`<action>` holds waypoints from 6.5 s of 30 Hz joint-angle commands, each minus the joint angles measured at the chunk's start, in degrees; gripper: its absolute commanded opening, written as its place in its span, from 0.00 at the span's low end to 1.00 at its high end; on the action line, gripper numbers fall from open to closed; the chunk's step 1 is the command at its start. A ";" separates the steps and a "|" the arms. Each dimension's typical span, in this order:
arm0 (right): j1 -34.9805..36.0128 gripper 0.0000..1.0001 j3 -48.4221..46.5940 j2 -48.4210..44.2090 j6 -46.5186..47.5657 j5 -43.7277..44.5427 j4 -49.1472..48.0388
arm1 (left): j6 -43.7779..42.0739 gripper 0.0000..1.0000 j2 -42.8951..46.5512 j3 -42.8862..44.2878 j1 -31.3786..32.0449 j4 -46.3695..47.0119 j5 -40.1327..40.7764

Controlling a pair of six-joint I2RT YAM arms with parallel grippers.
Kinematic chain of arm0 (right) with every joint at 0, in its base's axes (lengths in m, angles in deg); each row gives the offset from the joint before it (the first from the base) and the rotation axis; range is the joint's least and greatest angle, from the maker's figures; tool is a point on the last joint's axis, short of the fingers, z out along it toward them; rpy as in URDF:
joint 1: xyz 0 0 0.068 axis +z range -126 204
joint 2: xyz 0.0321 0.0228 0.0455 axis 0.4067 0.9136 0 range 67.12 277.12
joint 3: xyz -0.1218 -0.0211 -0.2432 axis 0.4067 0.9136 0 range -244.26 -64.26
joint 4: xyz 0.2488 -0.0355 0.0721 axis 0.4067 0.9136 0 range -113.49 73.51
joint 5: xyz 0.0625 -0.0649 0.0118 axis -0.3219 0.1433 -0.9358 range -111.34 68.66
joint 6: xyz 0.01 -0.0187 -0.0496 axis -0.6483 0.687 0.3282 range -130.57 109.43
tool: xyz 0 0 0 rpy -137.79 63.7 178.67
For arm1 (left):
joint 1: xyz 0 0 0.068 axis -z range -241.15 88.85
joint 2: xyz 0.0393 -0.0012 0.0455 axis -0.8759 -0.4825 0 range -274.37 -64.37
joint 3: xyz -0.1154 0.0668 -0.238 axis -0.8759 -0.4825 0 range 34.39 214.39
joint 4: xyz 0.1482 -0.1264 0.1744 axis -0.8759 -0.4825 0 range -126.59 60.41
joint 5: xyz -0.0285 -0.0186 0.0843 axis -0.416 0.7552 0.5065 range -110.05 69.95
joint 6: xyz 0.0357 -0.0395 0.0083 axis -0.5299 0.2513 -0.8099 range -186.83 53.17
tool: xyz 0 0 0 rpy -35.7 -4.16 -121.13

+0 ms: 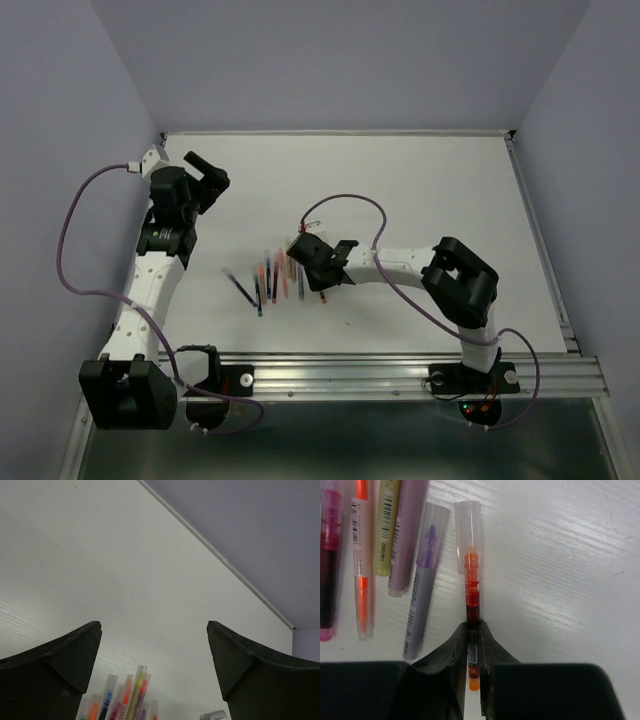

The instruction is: Open the pen caps

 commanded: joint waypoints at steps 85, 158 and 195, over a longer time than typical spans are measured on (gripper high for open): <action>-15.78 0.01 20.07 -32.25 16.83 -25.17 -19.87 | 1.43 0.00 -26.51 20.10 17.19 19.45 -9.42; -8.43 1.00 6.21 -16.56 16.39 -3.07 -7.73 | -10.88 0.99 -26.03 20.25 9.25 -10.26 1.48; 2.41 0.61 -4.18 3.33 9.17 1.70 -2.28 | -10.97 0.99 -19.50 12.76 9.25 -6.30 -0.01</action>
